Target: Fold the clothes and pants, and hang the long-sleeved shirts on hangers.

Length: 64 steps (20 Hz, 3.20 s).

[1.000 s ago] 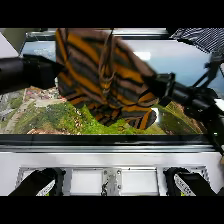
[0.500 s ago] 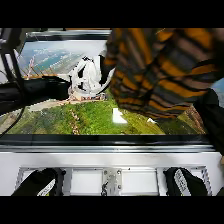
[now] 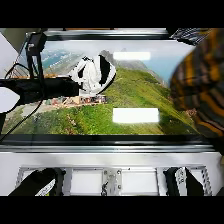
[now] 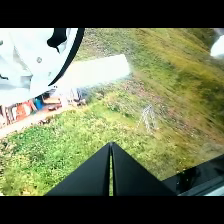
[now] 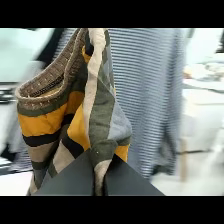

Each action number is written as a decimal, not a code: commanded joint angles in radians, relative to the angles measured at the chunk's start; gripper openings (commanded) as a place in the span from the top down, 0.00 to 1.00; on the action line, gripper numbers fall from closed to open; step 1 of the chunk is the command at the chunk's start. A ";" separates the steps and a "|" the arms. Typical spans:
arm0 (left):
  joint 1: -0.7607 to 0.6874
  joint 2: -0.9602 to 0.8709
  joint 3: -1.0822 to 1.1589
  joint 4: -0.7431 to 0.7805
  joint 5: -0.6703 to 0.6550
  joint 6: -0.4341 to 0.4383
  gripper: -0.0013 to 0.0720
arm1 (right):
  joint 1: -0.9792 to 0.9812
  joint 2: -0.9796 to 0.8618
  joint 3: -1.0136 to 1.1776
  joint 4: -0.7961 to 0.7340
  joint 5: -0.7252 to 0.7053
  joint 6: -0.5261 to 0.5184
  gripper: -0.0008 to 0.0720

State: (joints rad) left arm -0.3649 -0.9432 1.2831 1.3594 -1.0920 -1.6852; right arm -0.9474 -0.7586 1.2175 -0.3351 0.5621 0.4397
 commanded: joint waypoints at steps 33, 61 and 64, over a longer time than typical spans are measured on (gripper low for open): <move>0.001 -0.019 0.000 0.003 0.046 0.032 0.97 | -0.193 -0.242 0.521 -0.827 -0.084 0.676 0.98; 0.001 -0.019 0.000 0.001 0.049 0.031 0.97 | -0.360 -0.209 0.519 -1.242 0.251 1.183 0.98; 0.001 -0.019 0.000 0.001 0.048 0.032 0.97 | -0.360 -0.192 0.518 -1.273 0.286 1.199 0.98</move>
State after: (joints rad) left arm -0.3645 -0.9623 1.2831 1.3602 -1.0435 -1.6547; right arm -1.3067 -0.9707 1.7359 -1.5421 0.7929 1.5898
